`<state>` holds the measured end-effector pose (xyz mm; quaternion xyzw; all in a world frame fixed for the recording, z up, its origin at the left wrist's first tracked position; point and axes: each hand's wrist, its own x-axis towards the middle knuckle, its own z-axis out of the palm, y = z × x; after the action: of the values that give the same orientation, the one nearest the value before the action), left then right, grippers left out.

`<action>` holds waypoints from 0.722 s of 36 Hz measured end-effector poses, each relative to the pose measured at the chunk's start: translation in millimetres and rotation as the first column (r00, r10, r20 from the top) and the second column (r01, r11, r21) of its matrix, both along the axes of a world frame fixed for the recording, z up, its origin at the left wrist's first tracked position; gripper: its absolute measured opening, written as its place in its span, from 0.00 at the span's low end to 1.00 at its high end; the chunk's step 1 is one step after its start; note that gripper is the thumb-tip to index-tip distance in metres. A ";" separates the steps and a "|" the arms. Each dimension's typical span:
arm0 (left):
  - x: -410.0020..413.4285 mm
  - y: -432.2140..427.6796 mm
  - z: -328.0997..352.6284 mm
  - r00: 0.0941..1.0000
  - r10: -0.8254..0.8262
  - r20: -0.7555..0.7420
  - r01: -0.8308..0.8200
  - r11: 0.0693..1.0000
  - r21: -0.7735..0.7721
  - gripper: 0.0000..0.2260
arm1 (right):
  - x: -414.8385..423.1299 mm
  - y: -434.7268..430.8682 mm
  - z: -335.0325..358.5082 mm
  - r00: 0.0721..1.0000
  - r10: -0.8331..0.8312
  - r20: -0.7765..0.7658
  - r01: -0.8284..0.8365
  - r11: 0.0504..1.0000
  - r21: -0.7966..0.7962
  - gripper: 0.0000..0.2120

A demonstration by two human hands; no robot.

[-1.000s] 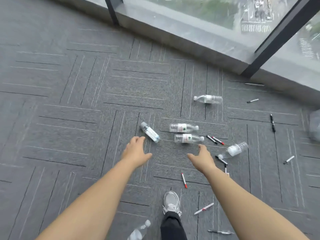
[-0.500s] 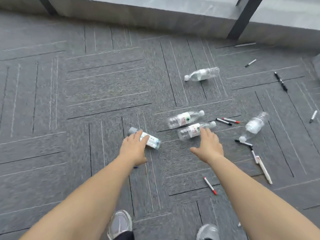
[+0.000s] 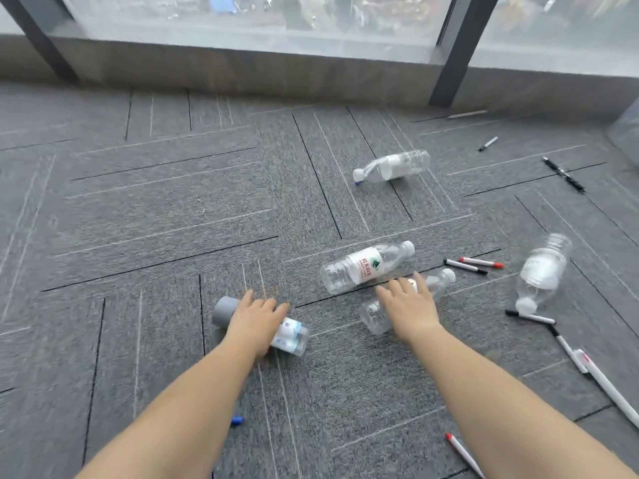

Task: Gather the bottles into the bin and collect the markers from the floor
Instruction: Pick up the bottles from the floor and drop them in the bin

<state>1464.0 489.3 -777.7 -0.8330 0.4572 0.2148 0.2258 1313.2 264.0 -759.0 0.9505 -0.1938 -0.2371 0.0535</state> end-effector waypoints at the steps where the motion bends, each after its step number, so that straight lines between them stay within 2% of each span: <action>1: -0.3 -0.6 0.2 1.000 -0.003 -0.001 0.003 1.000 -0.015 0.38 | -2.2 1.6 -0.5 1.000 -0.001 0.008 0.001 1.000 -0.003 0.36; 3: -1.5 -4.1 11.0 1.000 0.003 -0.010 -0.004 0.998 -0.055 0.32 | -7.3 2.8 5.3 0.999 -0.026 0.033 0.025 1.000 0.005 0.32; 5: -3.4 -7.9 34.9 0.999 0.024 -0.021 -0.026 0.994 -0.102 0.27 | -14.1 2.3 23.6 0.997 -0.049 0.059 0.049 0.999 0.002 0.33; 9: -11.0 -13.4 108.4 0.996 0.076 -0.051 -0.084 0.982 -0.169 0.24 | -30.7 0.3 90.7 0.994 -0.055 0.095 0.056 0.998 -0.005 0.34; 17: -47.0 -59.4 339.9 0.955 0.232 -0.186 -0.279 0.916 -0.288 0.37 | -86.1 -22.7 326.6 0.964 -0.187 0.190 0.172 0.981 0.088 0.39; 20: -60.7 -90.7 446.5 0.932 0.248 -0.264 -0.329 0.885 -0.329 0.36 | -115.6 -36.9 434.2 0.957 -0.226 0.184 0.214 0.973 0.083 0.40; 22: -72.8 -112.8 517.1 0.918 0.239 -0.317 -0.349 0.867 -0.357 0.33 | -138.4 -46.4 498.5 0.935 -0.258 0.244 0.246 0.966 0.079 0.39; 24: -87.1 -134.6 584.9 0.915 0.201 -0.349 -0.335 0.862 -0.380 0.30 | -163.6 -55.1 558.0 0.895 -0.303 0.328 0.296 0.952 0.074 0.40; 26: -102.8 -154.1 643.5 0.920 0.148 -0.363 -0.295 0.871 -0.393 0.28 | -187.0 -57.6 617.1 0.882 -0.347 0.320 0.335 0.938 0.091 0.38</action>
<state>1361.2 335.2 -134.1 -0.8633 0.4246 0.2631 -0.0722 1126.1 206.4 -141.9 0.9284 -0.3601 -0.0828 -0.0381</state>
